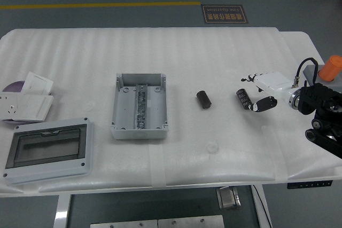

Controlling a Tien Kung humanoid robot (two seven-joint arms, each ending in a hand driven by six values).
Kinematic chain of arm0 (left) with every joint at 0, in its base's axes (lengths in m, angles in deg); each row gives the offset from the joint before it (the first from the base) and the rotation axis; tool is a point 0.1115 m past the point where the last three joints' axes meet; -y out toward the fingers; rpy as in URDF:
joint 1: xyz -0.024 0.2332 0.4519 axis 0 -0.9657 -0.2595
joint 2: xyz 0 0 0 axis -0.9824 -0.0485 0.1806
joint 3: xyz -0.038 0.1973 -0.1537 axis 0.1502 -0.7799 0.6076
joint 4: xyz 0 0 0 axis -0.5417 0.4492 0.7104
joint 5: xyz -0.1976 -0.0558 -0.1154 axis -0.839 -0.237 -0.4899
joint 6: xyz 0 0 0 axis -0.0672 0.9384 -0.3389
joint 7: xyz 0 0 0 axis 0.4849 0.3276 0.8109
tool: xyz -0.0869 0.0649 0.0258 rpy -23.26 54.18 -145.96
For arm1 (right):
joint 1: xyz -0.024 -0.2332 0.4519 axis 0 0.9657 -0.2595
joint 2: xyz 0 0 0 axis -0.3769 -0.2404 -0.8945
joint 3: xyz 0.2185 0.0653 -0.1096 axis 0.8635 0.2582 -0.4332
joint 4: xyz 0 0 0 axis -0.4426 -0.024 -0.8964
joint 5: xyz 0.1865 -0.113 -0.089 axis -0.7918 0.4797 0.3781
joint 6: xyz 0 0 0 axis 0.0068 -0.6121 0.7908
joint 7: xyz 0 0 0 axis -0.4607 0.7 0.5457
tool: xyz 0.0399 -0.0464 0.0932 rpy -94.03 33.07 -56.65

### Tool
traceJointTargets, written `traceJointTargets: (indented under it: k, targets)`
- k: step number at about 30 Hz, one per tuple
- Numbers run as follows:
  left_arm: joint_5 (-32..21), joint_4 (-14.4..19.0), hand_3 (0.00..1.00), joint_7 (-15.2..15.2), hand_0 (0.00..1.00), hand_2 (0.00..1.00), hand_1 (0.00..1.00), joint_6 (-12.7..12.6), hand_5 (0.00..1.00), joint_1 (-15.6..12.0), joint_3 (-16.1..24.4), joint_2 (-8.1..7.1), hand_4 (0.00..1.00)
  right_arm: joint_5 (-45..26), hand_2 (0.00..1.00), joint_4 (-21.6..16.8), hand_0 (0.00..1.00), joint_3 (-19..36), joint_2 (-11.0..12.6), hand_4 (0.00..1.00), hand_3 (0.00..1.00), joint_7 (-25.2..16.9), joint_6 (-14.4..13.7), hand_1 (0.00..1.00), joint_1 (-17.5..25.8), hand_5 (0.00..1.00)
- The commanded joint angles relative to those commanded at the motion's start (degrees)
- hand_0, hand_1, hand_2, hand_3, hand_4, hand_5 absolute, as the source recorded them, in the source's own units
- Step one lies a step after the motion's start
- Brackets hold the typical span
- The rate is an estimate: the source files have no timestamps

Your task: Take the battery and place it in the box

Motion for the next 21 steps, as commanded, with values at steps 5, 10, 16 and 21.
traceJointTargets:
  k: [5, 10, 16, 21]
  targets:
    - [0.0, 0.1, 0.632, 0.0, 0.635, 0.626, 0.666, -0.1, 0.302, 0.4, -0.1, -0.23, 0.693, -0.6, 0.883, 1.9, 0.506, -1.9, -0.4, 0.821, 0.904, -0.5, 0.1, 0.58, -0.6, 0.362]
    - [0.0, 0.1, 0.632, 0.0, 0.634, 0.626, 0.666, -0.2, 0.301, 0.6, -0.2, -0.43, 0.693, -1.6, 0.875, 3.2, 0.505, -3.1, -0.4, 0.81, 0.899, -1.0, -0.2, 0.58, -1.0, 0.345]
    - [-0.1, 0.2, 0.631, 0.1, 0.634, 0.626, 0.666, -0.3, 0.301, 1.0, -0.3, -0.65, 0.693, -3.2, 0.84, 3.5, 0.492, -3.7, -0.8, 0.729, 0.874, -1.5, -0.7, 0.58, -1.6, 0.301]
    - [-0.2, 0.2, 0.631, 0.2, 0.634, 0.626, 0.666, -0.4, 0.301, 1.3, -0.7, -0.66, 0.693, -3.5, 0.832, 3.6, 0.485, -4.1, -1.6, 0.613, 0.853, -1.6, -0.9, 0.58, -2.0, 0.22]
